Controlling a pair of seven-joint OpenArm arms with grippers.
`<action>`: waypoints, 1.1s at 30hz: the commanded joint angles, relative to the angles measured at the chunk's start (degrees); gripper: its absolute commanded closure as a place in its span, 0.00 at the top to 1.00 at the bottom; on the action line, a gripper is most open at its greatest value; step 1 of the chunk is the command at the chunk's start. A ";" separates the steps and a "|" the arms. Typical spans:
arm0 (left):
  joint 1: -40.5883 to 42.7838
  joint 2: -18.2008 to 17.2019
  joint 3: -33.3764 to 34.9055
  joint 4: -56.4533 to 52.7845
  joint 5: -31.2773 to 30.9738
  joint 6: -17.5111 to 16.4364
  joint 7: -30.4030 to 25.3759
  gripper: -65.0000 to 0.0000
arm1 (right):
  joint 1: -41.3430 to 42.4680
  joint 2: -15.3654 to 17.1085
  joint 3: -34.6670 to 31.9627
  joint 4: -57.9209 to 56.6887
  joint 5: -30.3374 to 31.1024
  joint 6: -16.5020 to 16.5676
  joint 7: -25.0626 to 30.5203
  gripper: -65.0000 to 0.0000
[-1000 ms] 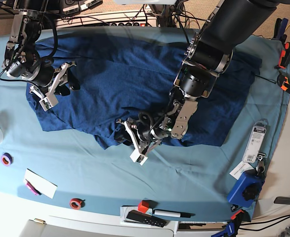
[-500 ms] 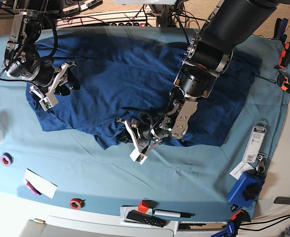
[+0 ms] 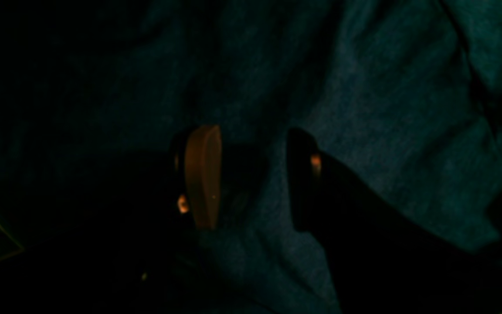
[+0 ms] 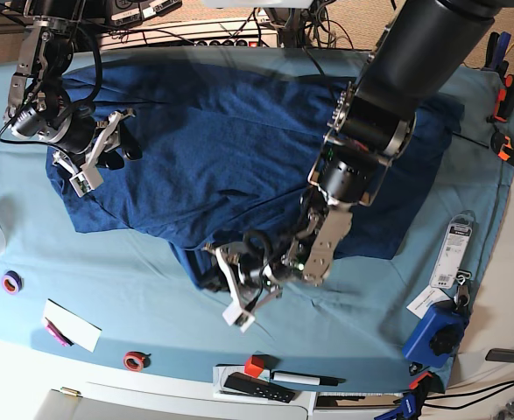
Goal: Layout the t-shirt on the table in an organized manner, then fold the t-shirt properly
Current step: 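Drag the grasped hem fabric away from the t-shirt body with the left gripper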
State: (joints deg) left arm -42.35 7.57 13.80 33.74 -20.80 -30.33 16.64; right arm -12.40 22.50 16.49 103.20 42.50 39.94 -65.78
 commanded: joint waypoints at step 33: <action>-32.65 -0.48 -0.09 1.05 -11.43 -2.21 17.88 0.00 | -0.28 0.83 0.44 0.94 -0.35 0.06 1.27 0.38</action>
State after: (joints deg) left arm -71.88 7.01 13.82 33.71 -30.79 -32.47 36.03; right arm -13.19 22.50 16.51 103.20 41.63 39.94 -65.76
